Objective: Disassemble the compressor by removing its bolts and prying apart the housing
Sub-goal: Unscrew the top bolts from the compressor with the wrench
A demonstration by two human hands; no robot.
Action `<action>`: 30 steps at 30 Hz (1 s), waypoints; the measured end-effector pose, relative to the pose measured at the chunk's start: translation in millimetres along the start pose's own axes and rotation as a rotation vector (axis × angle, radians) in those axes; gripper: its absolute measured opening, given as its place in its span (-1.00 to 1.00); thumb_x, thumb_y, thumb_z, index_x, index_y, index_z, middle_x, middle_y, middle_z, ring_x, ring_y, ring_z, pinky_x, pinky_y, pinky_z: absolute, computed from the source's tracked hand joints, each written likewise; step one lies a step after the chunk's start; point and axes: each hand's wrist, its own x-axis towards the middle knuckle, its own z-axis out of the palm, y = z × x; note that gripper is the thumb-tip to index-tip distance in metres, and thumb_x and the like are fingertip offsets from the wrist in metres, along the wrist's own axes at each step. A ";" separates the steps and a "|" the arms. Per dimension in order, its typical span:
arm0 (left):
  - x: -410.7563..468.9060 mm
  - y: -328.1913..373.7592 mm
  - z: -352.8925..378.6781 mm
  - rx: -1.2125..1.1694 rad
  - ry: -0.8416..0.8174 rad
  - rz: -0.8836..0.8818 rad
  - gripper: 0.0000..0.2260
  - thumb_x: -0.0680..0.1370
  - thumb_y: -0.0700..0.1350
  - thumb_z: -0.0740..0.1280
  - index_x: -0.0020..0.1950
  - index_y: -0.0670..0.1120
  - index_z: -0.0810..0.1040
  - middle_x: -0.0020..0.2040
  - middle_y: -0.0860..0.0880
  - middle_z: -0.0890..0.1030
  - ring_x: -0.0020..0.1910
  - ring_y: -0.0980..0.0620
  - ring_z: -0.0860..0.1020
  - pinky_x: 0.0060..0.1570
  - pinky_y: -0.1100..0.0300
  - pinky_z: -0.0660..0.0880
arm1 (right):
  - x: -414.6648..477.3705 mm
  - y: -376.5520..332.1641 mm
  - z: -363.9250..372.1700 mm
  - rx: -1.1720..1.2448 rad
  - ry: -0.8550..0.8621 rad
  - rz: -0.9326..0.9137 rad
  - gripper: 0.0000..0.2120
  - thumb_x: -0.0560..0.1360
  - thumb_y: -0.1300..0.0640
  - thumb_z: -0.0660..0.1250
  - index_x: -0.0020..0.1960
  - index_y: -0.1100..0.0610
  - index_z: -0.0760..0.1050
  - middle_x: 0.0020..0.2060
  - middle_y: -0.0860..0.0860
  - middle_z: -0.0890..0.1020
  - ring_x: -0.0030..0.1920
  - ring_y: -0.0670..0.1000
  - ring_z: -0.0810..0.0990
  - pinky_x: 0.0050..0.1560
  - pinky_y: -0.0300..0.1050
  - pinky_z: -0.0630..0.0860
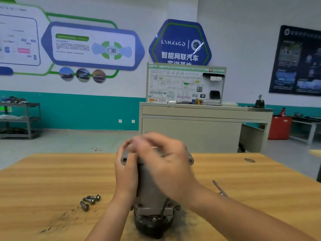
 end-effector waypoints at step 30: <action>-4.6 9.7 2.1 0.008 -0.066 0.141 -0.82 0.59 -0.23 0.19 0.08 0.01 0.49 -0.03 0.07 0.58 -0.06 0.26 0.52 -0.04 0.41 0.44 | 96.4 34.1 99.7 -0.937 -0.719 -0.059 -0.46 0.53 -0.17 0.19 0.28 0.24 0.31 0.10 0.15 0.51 0.05 0.15 0.50 -0.14 -0.08 0.36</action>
